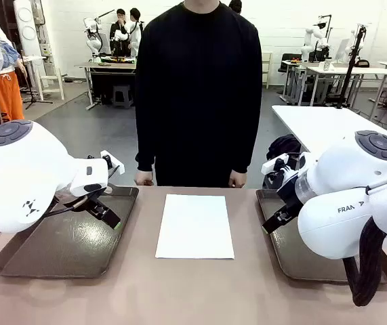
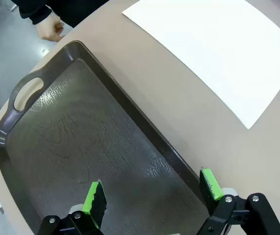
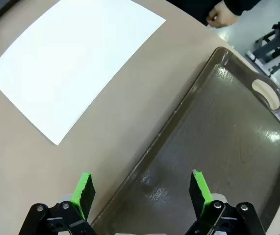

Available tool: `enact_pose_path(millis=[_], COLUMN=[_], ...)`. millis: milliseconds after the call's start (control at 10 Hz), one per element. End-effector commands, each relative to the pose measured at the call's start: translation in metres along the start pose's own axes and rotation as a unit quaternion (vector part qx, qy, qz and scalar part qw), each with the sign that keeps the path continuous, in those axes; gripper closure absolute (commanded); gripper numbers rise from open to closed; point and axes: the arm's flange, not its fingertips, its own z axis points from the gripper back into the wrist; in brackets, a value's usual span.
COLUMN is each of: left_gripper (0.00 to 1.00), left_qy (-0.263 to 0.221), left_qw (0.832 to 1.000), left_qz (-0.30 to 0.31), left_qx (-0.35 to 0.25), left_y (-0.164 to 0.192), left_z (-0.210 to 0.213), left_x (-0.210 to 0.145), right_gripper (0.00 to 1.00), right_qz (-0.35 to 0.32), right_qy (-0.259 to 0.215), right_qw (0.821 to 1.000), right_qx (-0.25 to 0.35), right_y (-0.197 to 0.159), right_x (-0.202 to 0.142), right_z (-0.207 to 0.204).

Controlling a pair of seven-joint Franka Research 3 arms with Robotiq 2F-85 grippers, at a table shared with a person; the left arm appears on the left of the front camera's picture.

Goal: Sort the A4 documents.
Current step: Receive the A4 Paper.

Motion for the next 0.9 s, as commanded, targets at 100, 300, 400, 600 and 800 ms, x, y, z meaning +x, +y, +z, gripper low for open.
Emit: enact_pose_path(millis=[100,300,400,600,800], left_gripper=[0.00,0.00,0.00,0.00,0.00], left_qy=[0.000,0.000,0.000,0.000,0.000], left_qw=[1.000,1.000,1.000,1.000,1.000], left_qz=[0.000,0.000,0.000,0.000,0.000], left_qx=[0.000,0.000,0.000,0.000,0.000], left_y=[0.0004,0.0004,0.0004,0.0004,0.0004], left_z=[-0.0003,-0.0003,-0.0003,-0.0003,-0.0003], left_x=[-0.0005,-0.0005,-0.0005,-0.0005,-0.0005], right_gripper=[0.00,0.00,0.00,0.00,0.00], right_qz=[0.000,0.000,0.000,0.000,0.000], right_qy=[0.000,0.000,0.000,0.000,0.000], right_qw=[1.000,1.000,1.000,1.000,1.000], right_qx=[0.000,0.000,0.000,0.000,0.000], right_y=[0.0000,0.0000,0.0000,0.0000,0.0000], right_x=[0.0000,0.0000,0.0000,0.0000,0.0000], right_z=[0.0000,0.0000,0.0000,0.0000,0.0000])
